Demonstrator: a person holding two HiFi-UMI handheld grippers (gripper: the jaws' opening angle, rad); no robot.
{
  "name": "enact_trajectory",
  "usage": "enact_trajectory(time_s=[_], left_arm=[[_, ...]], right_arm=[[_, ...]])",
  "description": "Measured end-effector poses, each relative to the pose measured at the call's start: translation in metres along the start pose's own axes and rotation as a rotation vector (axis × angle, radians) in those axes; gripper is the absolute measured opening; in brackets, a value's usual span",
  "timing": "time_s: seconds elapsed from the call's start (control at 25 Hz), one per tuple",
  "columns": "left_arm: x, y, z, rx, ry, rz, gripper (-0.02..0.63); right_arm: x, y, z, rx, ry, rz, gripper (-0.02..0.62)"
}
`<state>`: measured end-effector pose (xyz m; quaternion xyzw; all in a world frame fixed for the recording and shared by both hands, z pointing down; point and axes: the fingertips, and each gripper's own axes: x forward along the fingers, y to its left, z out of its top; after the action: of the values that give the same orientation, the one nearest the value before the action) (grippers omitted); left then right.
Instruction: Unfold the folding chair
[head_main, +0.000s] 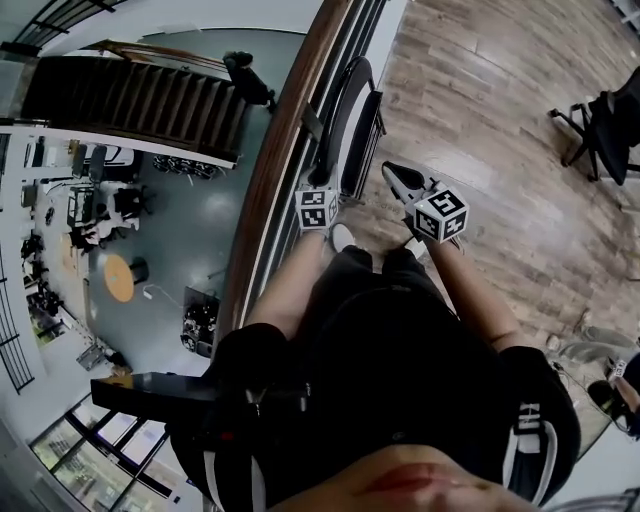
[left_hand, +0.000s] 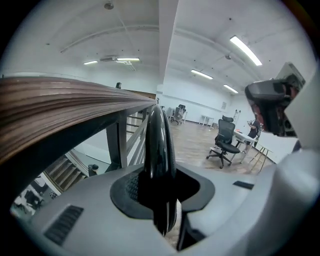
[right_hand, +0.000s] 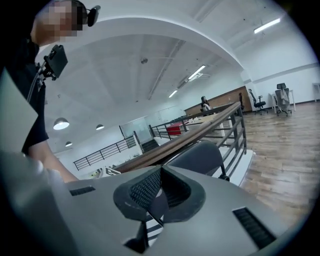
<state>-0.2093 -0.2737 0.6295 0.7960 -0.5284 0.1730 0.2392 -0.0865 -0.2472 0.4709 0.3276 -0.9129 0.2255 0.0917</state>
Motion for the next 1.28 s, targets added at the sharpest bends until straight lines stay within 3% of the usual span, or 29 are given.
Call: enact_trajectory(time_s=[0.32, 0.64, 0.8, 1.28], left_arm=[[-0.001, -0.034, -0.005, 0.029, 0.013, -0.010, 0.084], [0.003, -0.061, 0.002, 0.056, 0.011, -0.047, 0.077], [0.003, -0.073, -0.003, 0.056, 0.009, -0.060, 0.076], [0.001, -0.073, -0.003, 0.050, 0.002, -0.068, 0.076]], right_arm=[[0.015, -0.071, -0.076, 0.215, 0.119, -0.096, 0.014], [0.048, -0.125, -0.160, 0.480, 0.283, -0.222, 0.216], [0.061, -0.133, -0.199, 0.539, 0.359, -0.290, 0.261], [0.118, -0.148, -0.246, 0.632, 0.413, -0.422, 0.265]])
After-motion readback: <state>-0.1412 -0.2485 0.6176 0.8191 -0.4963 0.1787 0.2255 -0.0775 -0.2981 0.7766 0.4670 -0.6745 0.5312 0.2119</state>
